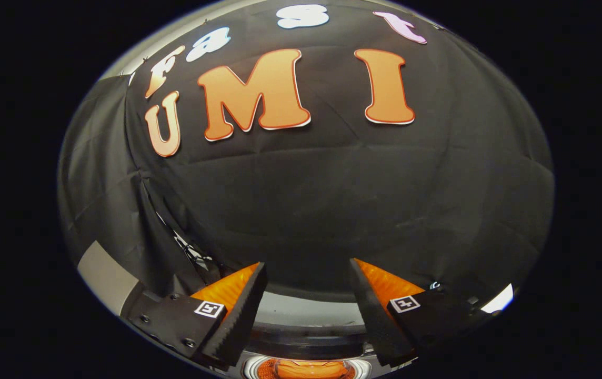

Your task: Put the clothes into the washing machine and then close the washing machine lid.

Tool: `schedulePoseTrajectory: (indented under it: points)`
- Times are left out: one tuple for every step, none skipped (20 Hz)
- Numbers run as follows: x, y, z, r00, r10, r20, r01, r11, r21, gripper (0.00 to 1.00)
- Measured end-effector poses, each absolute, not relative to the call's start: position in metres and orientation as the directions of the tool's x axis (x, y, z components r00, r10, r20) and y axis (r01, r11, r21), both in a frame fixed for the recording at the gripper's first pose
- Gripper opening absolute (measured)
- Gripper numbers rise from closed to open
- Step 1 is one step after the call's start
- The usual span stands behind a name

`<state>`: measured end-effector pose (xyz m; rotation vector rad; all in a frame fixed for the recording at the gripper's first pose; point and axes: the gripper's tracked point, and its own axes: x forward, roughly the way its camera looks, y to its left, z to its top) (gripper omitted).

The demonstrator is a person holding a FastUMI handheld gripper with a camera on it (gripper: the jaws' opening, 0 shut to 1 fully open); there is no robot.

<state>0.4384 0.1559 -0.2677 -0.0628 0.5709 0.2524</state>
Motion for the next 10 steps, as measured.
schedulePoseTrajectory:
  points:
    - [0.439,0.156,-0.271,0.803,0.218,-0.555,-0.251,0.968,0.018,0.99]
    - [0.439,0.157,-0.274,0.798,0.218,-0.562,-0.251,0.968,0.02,0.99]
    - [0.44,0.156,-0.277,0.798,0.21,-0.564,-0.245,0.969,0.015,0.99]
    - [0.442,0.155,-0.281,0.796,0.202,-0.571,-0.243,0.97,0.005,0.99]
    - [0.441,0.155,-0.284,0.791,0.197,-0.58,-0.241,0.971,0.002,0.99]
    - [0.44,0.156,-0.289,0.782,0.198,-0.592,-0.242,0.97,0.004,0.99]
    - [0.439,0.155,-0.291,0.785,0.187,-0.59,-0.248,0.968,-0.024,0.99]
    - [0.439,0.154,-0.289,0.79,0.19,-0.583,-0.254,0.967,-0.03,0.99]
    - [0.44,0.156,-0.288,0.791,0.195,-0.579,-0.258,0.966,-0.028,1.0]
    - [0.435,0.155,-0.289,0.787,0.196,-0.584,-0.262,0.965,-0.028,0.99]
